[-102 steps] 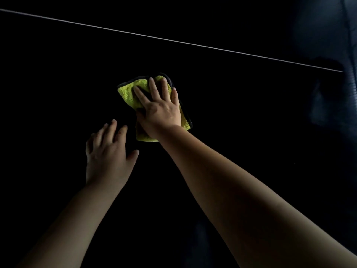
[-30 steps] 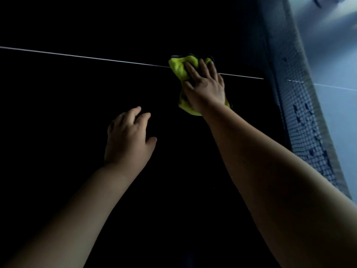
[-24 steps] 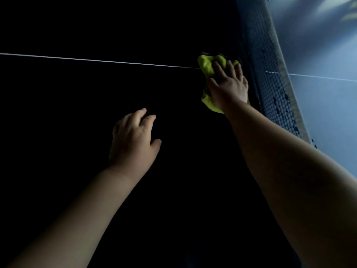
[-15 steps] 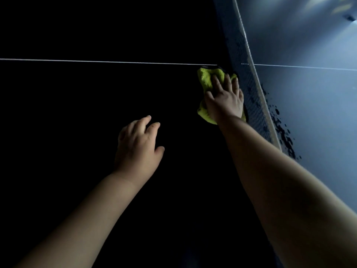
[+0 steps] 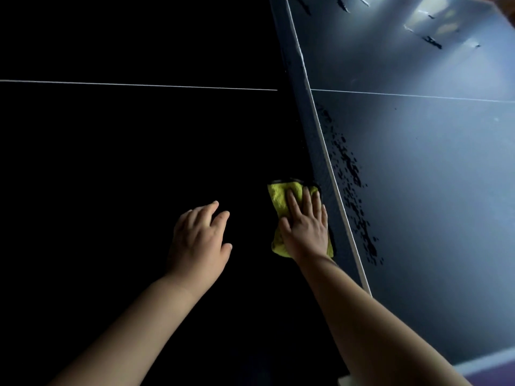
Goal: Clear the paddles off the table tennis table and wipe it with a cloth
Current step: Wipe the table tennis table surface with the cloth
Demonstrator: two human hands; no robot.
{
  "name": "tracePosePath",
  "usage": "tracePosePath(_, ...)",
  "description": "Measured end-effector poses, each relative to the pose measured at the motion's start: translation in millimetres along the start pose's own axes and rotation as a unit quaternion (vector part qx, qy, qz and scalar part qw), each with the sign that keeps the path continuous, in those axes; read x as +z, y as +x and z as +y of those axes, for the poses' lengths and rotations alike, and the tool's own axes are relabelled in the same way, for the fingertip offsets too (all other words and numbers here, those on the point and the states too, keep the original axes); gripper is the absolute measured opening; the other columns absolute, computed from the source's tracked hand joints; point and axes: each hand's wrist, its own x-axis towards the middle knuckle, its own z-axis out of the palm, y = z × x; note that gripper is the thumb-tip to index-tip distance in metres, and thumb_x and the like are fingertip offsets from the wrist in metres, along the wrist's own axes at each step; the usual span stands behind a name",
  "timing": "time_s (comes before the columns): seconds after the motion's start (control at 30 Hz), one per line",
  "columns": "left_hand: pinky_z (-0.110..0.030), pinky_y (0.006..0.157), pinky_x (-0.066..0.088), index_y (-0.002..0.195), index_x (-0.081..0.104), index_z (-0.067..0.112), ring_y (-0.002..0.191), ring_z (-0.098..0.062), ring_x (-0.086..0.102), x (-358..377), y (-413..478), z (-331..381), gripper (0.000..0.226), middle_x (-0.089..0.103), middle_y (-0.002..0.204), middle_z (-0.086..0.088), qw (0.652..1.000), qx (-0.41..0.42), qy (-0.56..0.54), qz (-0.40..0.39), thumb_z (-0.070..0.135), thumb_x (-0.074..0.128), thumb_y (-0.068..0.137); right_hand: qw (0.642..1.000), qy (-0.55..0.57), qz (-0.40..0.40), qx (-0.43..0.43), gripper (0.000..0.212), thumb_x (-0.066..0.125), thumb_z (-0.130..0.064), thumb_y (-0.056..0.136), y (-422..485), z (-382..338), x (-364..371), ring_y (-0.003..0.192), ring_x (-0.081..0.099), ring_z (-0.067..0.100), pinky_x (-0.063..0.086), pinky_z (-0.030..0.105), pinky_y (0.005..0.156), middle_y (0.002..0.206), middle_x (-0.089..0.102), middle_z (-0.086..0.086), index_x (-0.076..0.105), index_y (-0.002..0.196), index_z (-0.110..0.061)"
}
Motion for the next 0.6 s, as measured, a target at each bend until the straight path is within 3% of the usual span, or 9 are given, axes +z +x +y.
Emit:
tracePosePath(0.43,-0.05,0.089,0.048,0.111,0.067,0.005,0.107,-0.037,0.059,-53.1,-225.0,-57.2,0.067,0.061,0.12,-0.018,0.999,-0.04,0.025,-0.003,0.02,0.091,0.051,0.994,0.009,-0.024,0.102,0.077,0.019,-0.052,0.084,-220.0,-13.9,49.3,0.147,-0.022,0.023,-0.009,0.04,0.118,0.162,-0.016,0.002,-0.004,0.155,-0.034)
tracePosePath(0.6,-0.053,0.083,0.049,0.11,0.067,0.003,0.104,-0.04,0.061,-89.3,-338.9,-100.6,0.067,0.062,0.117,-0.019,0.994,-0.103,0.045,-0.013,0.018,0.092,0.049,0.993,0.031,-0.019,0.116,0.067,0.032,-0.044,0.101,-296.0,-53.0,77.5,0.147,-0.023,0.026,-0.009,0.043,0.118,0.162,-0.02,0.005,-0.007,0.154,-0.034)
